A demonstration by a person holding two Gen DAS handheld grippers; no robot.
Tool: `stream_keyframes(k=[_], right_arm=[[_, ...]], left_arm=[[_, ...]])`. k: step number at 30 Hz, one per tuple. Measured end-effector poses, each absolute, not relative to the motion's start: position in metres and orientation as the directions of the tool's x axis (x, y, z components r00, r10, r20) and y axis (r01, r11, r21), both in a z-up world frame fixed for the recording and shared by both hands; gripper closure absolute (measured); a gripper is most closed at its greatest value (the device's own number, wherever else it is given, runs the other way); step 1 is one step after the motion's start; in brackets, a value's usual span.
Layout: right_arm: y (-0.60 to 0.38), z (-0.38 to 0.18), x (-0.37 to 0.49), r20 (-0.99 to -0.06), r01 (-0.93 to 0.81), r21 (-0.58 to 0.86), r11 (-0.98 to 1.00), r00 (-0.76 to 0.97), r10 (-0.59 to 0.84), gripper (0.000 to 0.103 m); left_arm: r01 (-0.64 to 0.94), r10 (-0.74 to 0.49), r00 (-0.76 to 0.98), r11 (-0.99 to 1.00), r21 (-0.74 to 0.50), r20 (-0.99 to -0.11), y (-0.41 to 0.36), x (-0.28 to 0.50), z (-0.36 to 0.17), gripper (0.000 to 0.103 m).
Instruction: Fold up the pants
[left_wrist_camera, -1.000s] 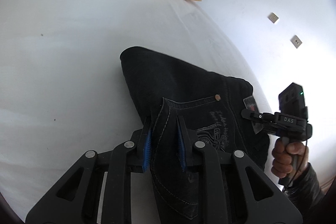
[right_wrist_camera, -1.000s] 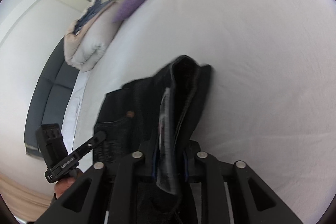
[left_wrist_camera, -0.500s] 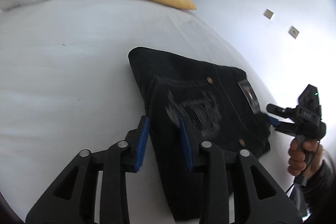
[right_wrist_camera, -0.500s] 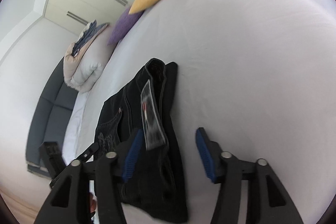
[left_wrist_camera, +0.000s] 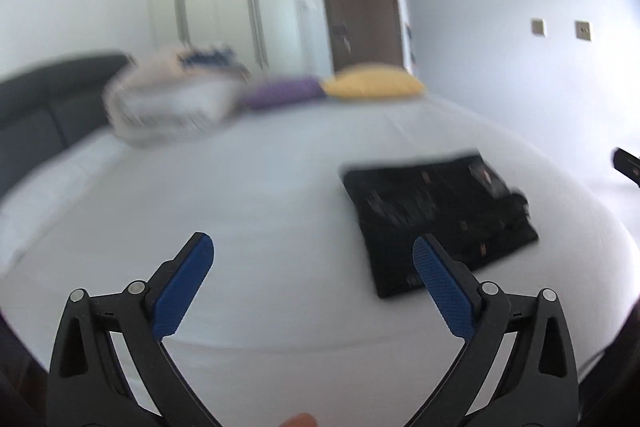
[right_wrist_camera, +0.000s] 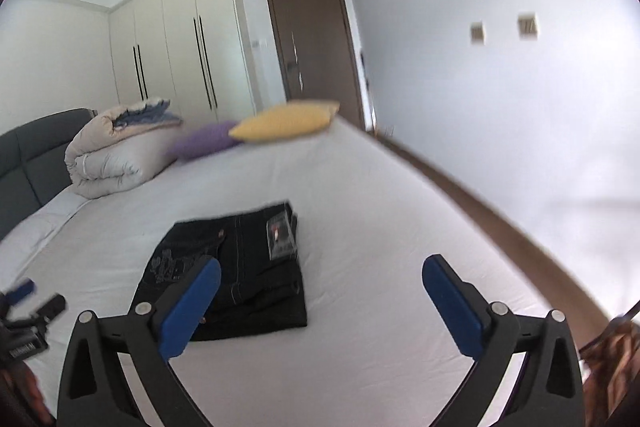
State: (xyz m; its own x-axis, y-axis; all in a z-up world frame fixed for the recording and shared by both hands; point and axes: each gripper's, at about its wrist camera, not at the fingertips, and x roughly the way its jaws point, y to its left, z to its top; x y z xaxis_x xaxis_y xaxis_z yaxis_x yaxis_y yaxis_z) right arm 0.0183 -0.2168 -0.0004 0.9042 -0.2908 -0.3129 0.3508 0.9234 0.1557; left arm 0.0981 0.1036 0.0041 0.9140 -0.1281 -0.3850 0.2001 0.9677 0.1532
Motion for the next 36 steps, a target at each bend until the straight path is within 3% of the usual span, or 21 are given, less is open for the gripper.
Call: stream_keyframes(k=[3, 5, 10, 19, 27, 36], right_arm=[[-0.209, 0.026, -0.004, -0.229, 0.361, 0.142, 0.922, 0.918, -0.324, 0.000], [-0.210, 0.043, -0.019, -0.190, 0.363, 0.164, 0.917, 0.924, -0.332, 0.000], [-0.211, 0.072, -0.042, -0.176, 0.343, 0.216, 0.914, 0.934, -0.310, 0.000], [-0.203, 0.060, -0.039, -0.366, 0.290, 0.202, 0.936, 0.909, -0.202, 0.000], [-0.191, 0.037, -0.037, -0.386, 0.319, 0.148, 0.936, 0.890, -0.242, 0.000], [-0.174, 0.006, -0.009, -0.543, 0.281, 0.083, 0.956, 0.817, -0.193, 0.000]], left_arm=[[0.141, -0.087, 0.960, 0.971, 0.191, -0.266, 0.108, 0.063, 0.036, 0.000], [0.091, -0.037, 0.971, 0.971, 0.223, -0.237, 0.107, 0.050, 0.049, 0.000], [0.151, -0.084, 0.946, 0.969, 0.197, -0.312, 0.101, 0.030, 0.054, 0.000], [0.261, -0.179, 0.766, 0.964, 0.044, -0.617, 0.078, 0.038, -0.003, 0.000], [0.214, -0.152, 0.725, 0.977, 0.010, -0.672, 0.075, 0.048, -0.032, 0.000], [0.168, -0.117, 0.701, 0.986, 0.004, -0.703, 0.089, 0.078, -0.055, 0.000]])
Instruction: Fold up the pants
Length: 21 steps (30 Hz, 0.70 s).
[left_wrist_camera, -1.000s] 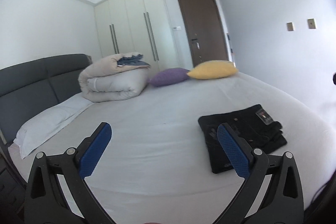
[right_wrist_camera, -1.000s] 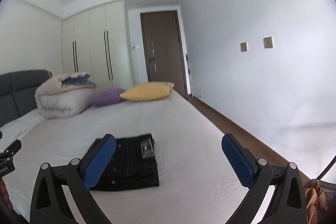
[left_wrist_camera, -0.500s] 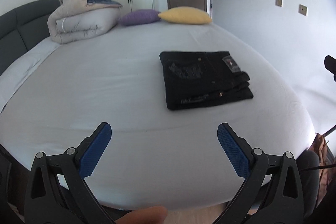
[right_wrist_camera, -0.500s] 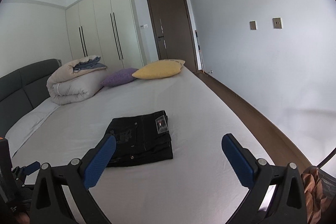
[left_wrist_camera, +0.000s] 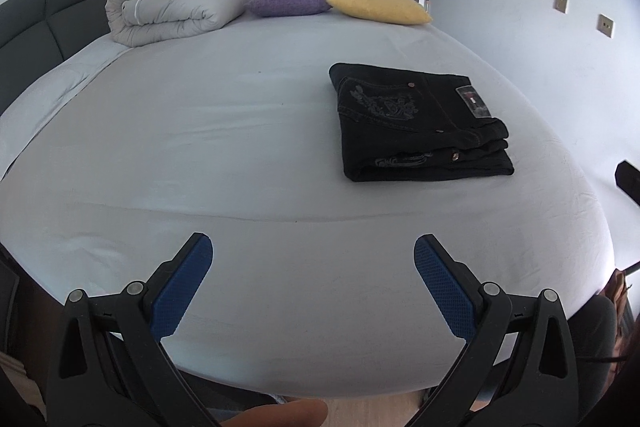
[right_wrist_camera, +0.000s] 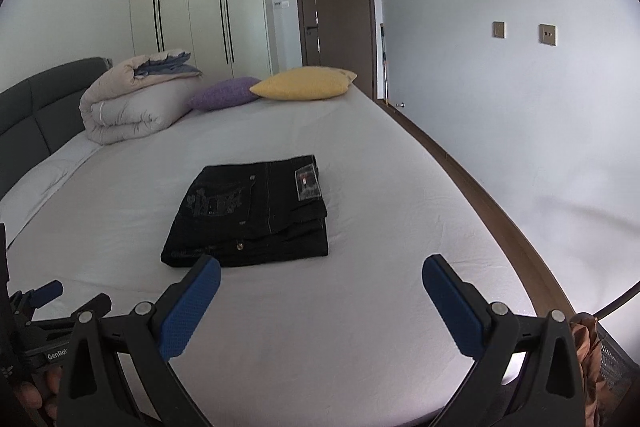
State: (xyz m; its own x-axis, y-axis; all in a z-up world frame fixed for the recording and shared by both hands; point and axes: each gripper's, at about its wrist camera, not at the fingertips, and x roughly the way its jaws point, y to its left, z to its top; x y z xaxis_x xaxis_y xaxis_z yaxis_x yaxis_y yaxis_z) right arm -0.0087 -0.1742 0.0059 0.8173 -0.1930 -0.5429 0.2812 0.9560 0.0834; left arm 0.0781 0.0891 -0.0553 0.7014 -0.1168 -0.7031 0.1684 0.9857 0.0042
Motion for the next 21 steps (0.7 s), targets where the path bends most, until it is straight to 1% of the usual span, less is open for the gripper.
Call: stream_keyframes(k=[4, 9, 21], right_arm=[[-0.169, -0.008, -0.002, -0.588, 0.296, 0.057, 0.954, 0.782, -0.208, 0.000], [-0.165, -0.020, 0.001, -0.623, 0.294, 0.072, 0.953, 0.759, -0.187, 0.000], [-0.158, -0.025, 0.005, -0.633, 0.275, 0.069, 0.959, 0.755, -0.171, 0.000]], left_arm=[[0.151, -0.100, 0.695, 0.988, 0.009, -0.712, 0.092, 0.082, -0.061, 0.000], [0.145, -0.094, 0.685, 0.989, 0.008, -0.723, 0.095, 0.085, -0.066, 0.000], [0.148, -0.098, 0.673, 0.989, 0.003, -0.733, 0.099, 0.085, -0.069, 0.000]])
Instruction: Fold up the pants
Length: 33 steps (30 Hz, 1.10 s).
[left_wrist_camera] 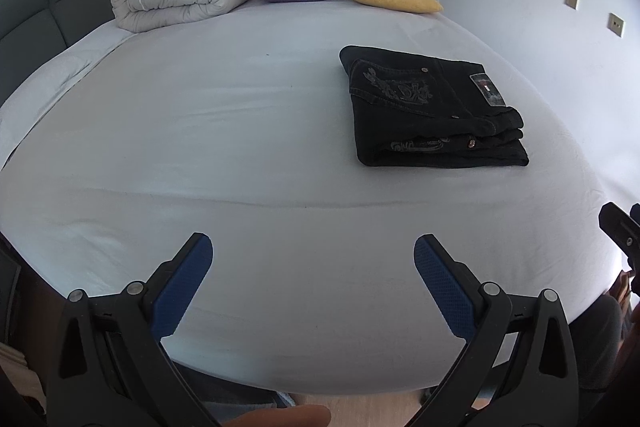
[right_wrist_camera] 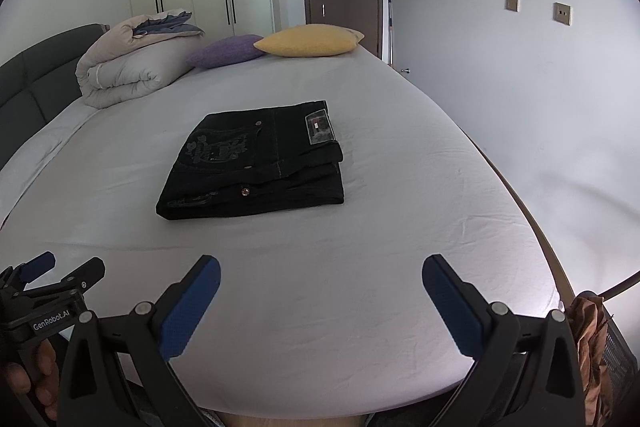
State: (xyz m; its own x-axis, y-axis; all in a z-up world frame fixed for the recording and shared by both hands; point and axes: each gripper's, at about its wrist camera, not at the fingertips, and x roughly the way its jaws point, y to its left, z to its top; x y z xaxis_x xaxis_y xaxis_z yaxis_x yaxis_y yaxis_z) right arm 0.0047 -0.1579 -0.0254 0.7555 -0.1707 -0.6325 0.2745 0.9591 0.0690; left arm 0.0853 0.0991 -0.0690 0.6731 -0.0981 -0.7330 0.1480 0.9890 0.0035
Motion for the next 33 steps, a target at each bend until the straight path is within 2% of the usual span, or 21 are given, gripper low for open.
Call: stream_keyframes(k=[33], right_arm=[[-0.1507, -0.0294, 0.0093, -0.656, 0.266, 0.049, 0.963, 0.735, -0.170, 0.000]], left_arm=[[0.151, -0.102, 0.668, 0.988, 0.000, -0.737, 0.0971, 0.0874, -0.0724, 0.000]])
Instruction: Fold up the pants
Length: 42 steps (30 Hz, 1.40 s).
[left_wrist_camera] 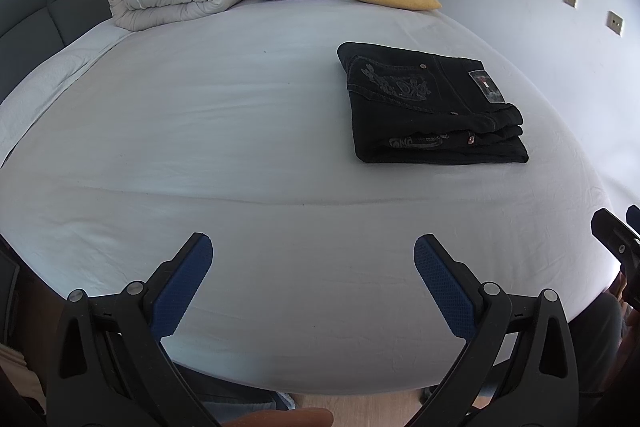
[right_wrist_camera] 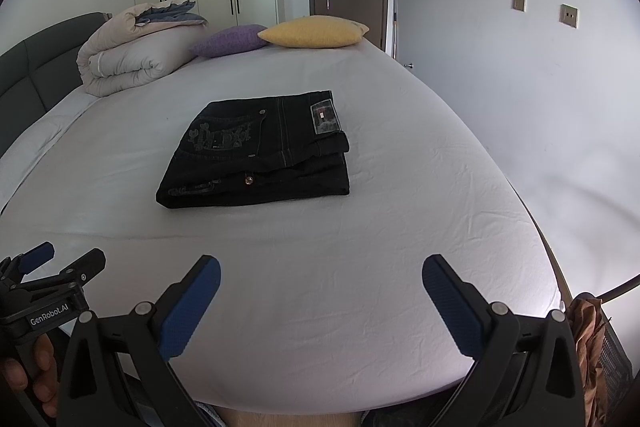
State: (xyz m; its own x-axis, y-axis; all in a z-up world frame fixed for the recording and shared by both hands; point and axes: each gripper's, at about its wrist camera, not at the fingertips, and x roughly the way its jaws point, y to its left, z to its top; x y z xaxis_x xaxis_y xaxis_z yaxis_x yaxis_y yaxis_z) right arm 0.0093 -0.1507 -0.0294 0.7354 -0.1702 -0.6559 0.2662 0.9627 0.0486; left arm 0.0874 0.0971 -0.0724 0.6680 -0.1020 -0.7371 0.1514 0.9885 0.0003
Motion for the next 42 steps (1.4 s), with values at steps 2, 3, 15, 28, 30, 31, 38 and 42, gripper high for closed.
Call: stream_keyframes(k=[2, 3, 15, 28, 30, 31, 38, 42], right_arm=[[-0.1504, -0.0299, 0.0089, -0.656, 0.266, 0.049, 0.963, 0.736, -0.170, 0.000], [-0.1504, -0.0299, 0.0089, -0.656, 0.267, 0.048, 0.963, 0.736, -0.171, 0.000], [-0.1502, -0.0307, 0.0084, -0.657, 0.266, 0.048, 0.963, 0.735, -0.170, 0.000], [-0.1501, -0.0316, 0.0079, -0.658, 0.266, 0.048, 0.963, 0.733, -0.170, 0.000], [-0.1500, -0.0314, 0.0080, -0.658, 0.267, 0.048, 0.963, 0.734, -0.170, 0.000], [-0.1500, -0.0313, 0.0081, -0.658, 0.266, 0.048, 0.963, 0.733, -0.170, 0.000], [-0.1483, -0.0330, 0.0069, -0.659, 0.267, 0.049, 0.962, 0.733, -0.170, 0.000], [-0.1472, -0.0348, 0.0058, -0.659, 0.266, 0.049, 0.963, 0.733, -0.168, 0.000]], left_arm=[[0.152, -0.103, 0.668, 0.988, -0.001, -0.737, 0.0970, 0.0873, -0.0723, 0.000], [0.151, -0.102, 0.669, 0.989, 0.000, -0.737, 0.0970, 0.0873, -0.0722, 0.000], [0.154, -0.103, 0.667, 0.988, 0.001, -0.738, 0.0976, 0.0871, -0.0734, 0.000], [0.155, -0.105, 0.665, 0.988, -0.001, -0.740, 0.0987, 0.0860, -0.0764, 0.000], [0.155, -0.105, 0.665, 0.988, -0.001, -0.740, 0.0986, 0.0860, -0.0763, 0.000], [0.155, -0.105, 0.664, 0.988, -0.001, -0.740, 0.0988, 0.0859, -0.0764, 0.000], [0.157, -0.107, 0.663, 0.988, -0.002, -0.741, 0.0991, 0.0862, -0.0765, 0.000], [0.157, -0.108, 0.660, 0.988, -0.004, -0.743, 0.0995, 0.0856, -0.0775, 0.000]])
